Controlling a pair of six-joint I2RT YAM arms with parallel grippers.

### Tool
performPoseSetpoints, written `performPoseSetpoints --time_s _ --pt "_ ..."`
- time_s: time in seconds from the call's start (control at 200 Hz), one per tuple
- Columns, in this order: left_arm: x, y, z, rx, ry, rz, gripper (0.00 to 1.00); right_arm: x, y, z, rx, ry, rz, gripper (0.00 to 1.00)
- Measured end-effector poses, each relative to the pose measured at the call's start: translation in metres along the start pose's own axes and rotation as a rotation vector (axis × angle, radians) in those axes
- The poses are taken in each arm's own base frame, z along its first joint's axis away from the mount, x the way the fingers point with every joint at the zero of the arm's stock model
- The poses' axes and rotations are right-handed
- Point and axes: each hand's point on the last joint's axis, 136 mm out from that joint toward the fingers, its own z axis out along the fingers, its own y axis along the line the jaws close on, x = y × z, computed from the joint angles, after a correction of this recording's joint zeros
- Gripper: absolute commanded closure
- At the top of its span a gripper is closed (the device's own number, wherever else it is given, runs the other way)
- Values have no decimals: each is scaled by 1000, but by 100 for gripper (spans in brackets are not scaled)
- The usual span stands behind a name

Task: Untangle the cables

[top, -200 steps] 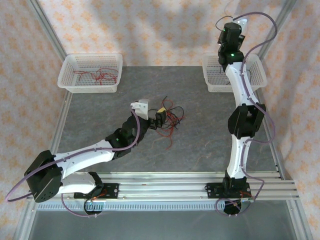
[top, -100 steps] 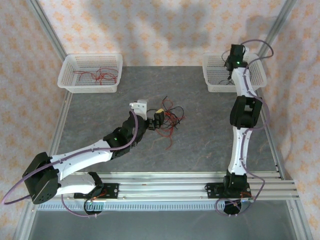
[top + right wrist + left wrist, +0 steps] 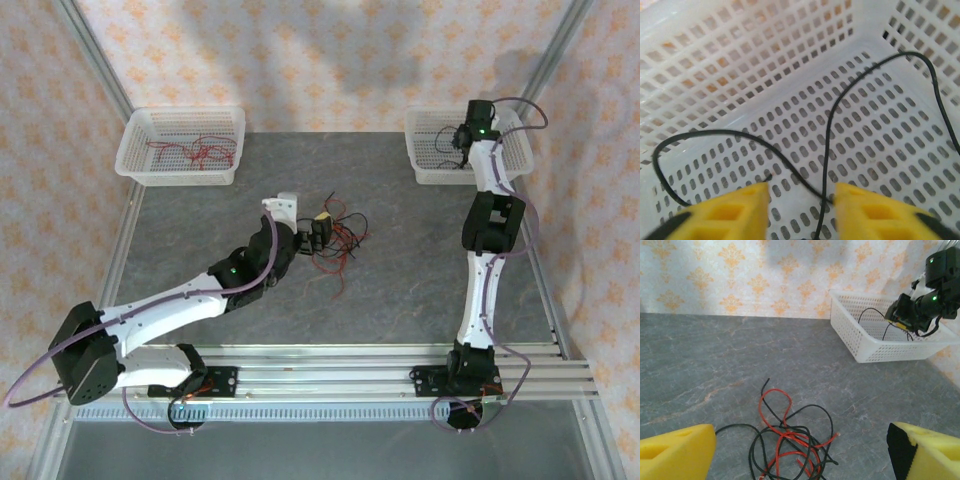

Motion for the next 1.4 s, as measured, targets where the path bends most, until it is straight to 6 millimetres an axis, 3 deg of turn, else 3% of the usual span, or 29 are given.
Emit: performPoseSetpoints --time_s 0.105,0.3,0.425,0.536,0.676,0.776,0.876,1.021,1.166,1.401 --pt "7 -1 6 -10 34 -2 11 0 2 -2 -9 4 3 39" --pt "32 -5 21 -28 157 -3 17 -11 6 -22 -30 3 4 30" --pt "54 -7 36 -26 264 -6 22 -37 12 -65 -64 -36 14 29" --pt "78 -11 49 -24 359 8 26 -61 16 -119 -101 -87 22 29" --pt "105 -22 70 -26 475 49 32 -69 17 -179 -146 -125 23 30" --pt "117 -29 86 -27 526 81 34 -52 18 -206 -173 -117 11 30" --pt "128 -30 97 -39 561 115 35 -25 19 -218 -194 -85 -7 30" --pt "139 -31 112 -66 592 154 40 20 15 -220 -204 -17 -31 31" --pt "151 -19 127 -121 608 192 44 51 3 -218 -198 28 -36 32" --pt "163 4 141 -217 597 268 76 77 -1 -230 -228 45 -32 35"
